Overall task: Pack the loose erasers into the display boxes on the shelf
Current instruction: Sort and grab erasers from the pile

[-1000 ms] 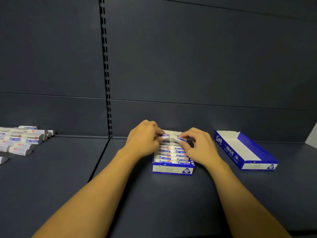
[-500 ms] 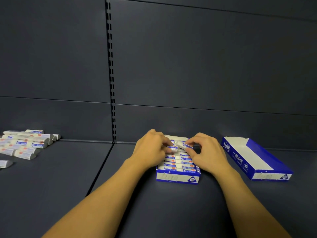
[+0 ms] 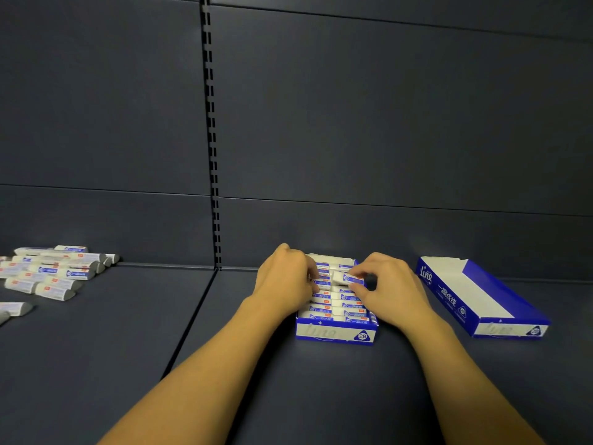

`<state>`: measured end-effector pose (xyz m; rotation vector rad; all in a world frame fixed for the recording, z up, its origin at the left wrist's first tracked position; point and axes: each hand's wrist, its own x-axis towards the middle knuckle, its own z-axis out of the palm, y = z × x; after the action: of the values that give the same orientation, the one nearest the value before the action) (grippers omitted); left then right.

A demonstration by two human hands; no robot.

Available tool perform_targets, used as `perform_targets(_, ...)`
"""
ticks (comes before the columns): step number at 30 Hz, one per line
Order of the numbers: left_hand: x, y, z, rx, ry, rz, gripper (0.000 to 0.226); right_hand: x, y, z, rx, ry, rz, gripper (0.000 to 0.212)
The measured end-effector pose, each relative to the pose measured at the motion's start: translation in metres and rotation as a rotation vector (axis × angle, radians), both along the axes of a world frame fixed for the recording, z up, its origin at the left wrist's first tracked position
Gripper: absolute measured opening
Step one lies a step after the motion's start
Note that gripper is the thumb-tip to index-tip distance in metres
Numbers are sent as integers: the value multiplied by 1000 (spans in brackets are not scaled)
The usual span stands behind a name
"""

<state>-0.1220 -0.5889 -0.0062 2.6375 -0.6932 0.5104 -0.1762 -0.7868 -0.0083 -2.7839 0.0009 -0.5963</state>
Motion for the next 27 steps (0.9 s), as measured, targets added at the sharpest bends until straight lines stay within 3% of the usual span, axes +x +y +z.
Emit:
perform_targets(15, 1, -1, -5, -30, -22, -22, 23, 1, 9, 6, -140, 119, -46, 42)
perform_targets(20, 2, 1, -7, -51, -23, -34, 18, 1, 9, 6, -78, 86, -54, 24)
perform_targets(27, 6, 2, -10, -61, -9, -55, 17, 4, 7, 4, -45, 70, -41, 15)
